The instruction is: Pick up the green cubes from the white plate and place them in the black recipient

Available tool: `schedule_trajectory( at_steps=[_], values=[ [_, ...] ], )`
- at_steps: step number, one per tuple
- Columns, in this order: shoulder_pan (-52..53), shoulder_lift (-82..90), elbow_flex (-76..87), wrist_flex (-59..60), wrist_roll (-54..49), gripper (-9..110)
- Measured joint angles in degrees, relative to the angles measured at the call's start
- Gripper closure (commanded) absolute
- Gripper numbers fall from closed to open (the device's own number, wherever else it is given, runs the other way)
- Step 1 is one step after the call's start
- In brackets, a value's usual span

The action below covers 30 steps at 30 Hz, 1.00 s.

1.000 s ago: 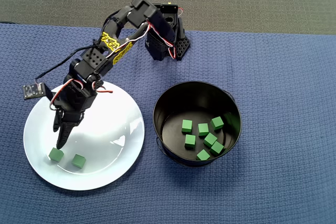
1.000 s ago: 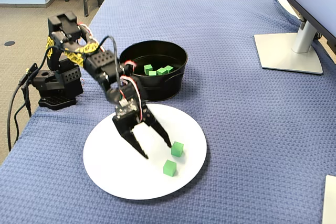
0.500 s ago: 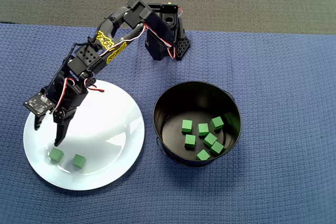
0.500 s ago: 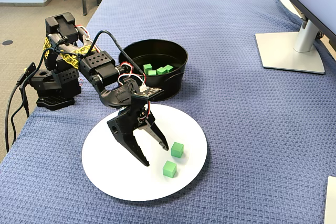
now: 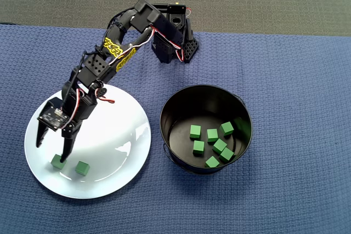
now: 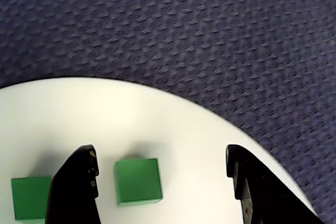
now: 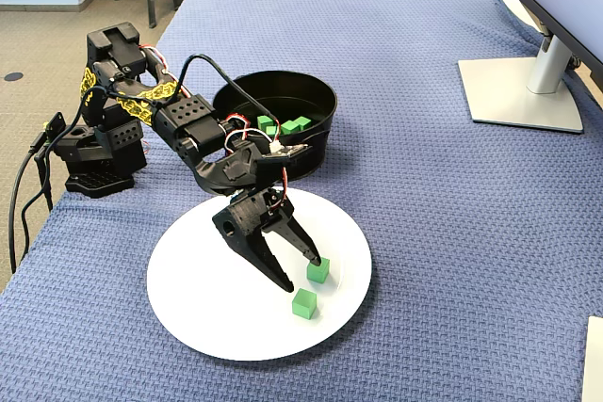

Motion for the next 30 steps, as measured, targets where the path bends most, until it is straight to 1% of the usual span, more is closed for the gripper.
schedule_trajectory(
  at_steps=[4,9,26,30],
  values=[
    [-0.7,0.0,4.7,-2.9,-0.3,77],
    [-1.8,-2.2,5.1,-5.7,-0.4,77],
    [-2.5,-5.3,2.6,-7.0,0.0,77],
    [-2.5,-5.3,0.7,-4.9,1.1,77]
  ],
)
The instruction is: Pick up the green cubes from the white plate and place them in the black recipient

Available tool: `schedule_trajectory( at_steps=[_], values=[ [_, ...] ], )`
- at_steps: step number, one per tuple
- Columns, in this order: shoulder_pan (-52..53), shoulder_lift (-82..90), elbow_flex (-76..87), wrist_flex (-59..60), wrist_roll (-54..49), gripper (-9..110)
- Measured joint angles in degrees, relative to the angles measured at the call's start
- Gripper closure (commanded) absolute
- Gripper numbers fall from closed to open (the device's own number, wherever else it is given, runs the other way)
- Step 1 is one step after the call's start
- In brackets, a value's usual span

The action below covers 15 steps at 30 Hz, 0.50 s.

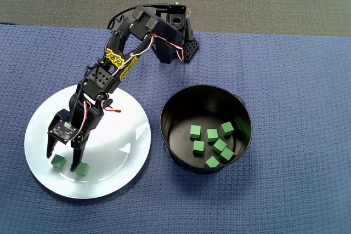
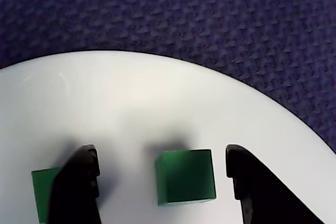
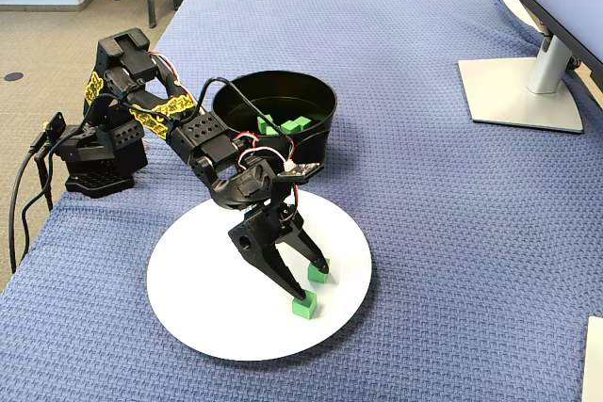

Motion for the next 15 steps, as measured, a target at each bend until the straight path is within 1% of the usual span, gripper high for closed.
schedule_trajectory(
  at_steps=[15],
  values=[
    [1.4,0.0,-0.7,0.5,0.5,77]
  ],
)
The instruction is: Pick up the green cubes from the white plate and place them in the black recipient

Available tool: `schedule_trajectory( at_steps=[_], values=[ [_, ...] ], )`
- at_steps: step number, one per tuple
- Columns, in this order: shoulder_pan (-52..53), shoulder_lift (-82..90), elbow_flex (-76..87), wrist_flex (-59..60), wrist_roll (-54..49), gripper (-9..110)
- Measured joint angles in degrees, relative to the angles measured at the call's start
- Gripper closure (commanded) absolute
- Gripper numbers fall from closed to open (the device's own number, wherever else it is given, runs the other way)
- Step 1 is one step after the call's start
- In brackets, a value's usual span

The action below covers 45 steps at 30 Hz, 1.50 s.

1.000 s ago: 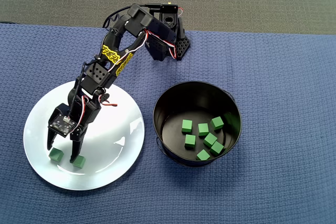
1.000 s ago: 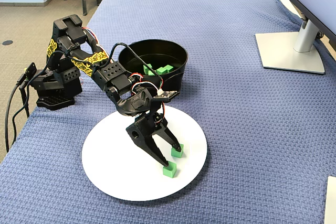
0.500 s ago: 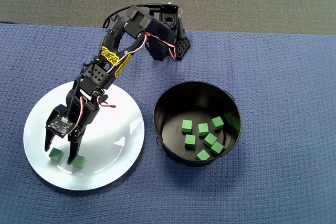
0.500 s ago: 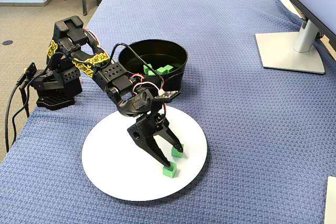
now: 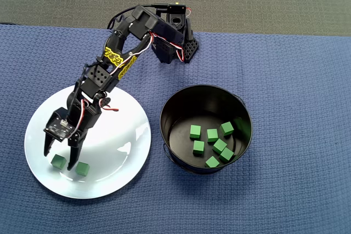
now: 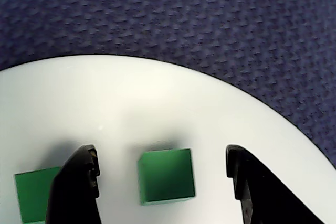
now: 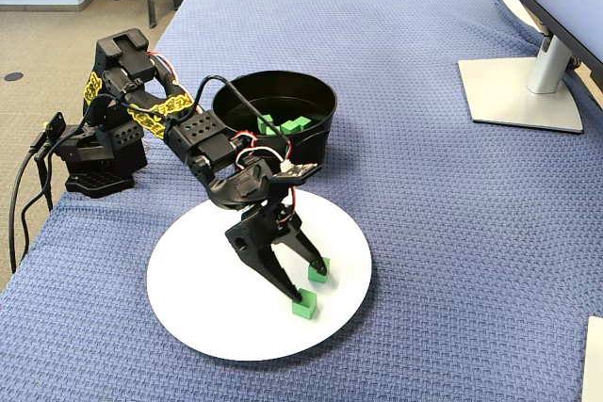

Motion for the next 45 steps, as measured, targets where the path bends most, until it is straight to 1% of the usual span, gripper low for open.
schedule_trajectory(
  at_steps=[9,36,39,42,44,45],
  values=[
    [0.8,-1.1,-1.2,-0.1,-0.7,77],
    [0.2,-6.9,-0.8,-6.7,-0.9,78],
    [0.2,-7.0,0.1,-7.3,-0.9,83],
    [-0.2,-7.0,0.4,-7.6,-0.4,92],
    [-0.2,-7.0,0.8,-7.6,-0.4,101],
    [-0.2,-7.0,1.0,-7.6,-0.4,101]
  ],
)
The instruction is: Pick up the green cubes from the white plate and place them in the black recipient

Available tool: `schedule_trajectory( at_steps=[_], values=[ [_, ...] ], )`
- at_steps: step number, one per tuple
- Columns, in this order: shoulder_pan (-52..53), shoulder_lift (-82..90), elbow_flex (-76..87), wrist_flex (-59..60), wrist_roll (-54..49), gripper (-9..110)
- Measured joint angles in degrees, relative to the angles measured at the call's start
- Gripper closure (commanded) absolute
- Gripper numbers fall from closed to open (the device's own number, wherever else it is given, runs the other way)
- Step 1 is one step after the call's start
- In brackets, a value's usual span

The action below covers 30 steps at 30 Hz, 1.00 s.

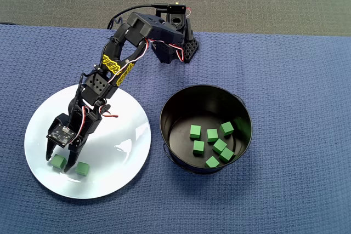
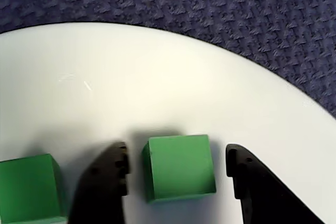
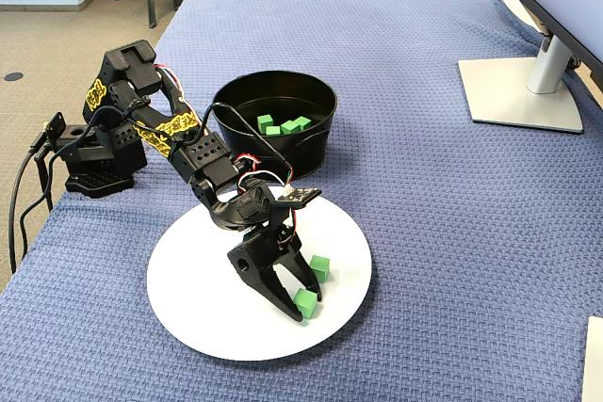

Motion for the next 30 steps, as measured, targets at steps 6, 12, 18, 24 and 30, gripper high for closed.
schedule_trajectory(
  at_steps=[6,12,18,24,30],
  values=[
    [-0.3,0.0,0.9,-2.2,0.8,101],
    [-1.6,2.0,0.9,0.5,7.6,101],
    [-2.8,15.4,-0.6,13.0,15.4,101],
    [-7.0,34.5,4.3,26.8,34.9,101],
    [-17.4,50.4,11.2,44.1,54.1,102]
  ],
)
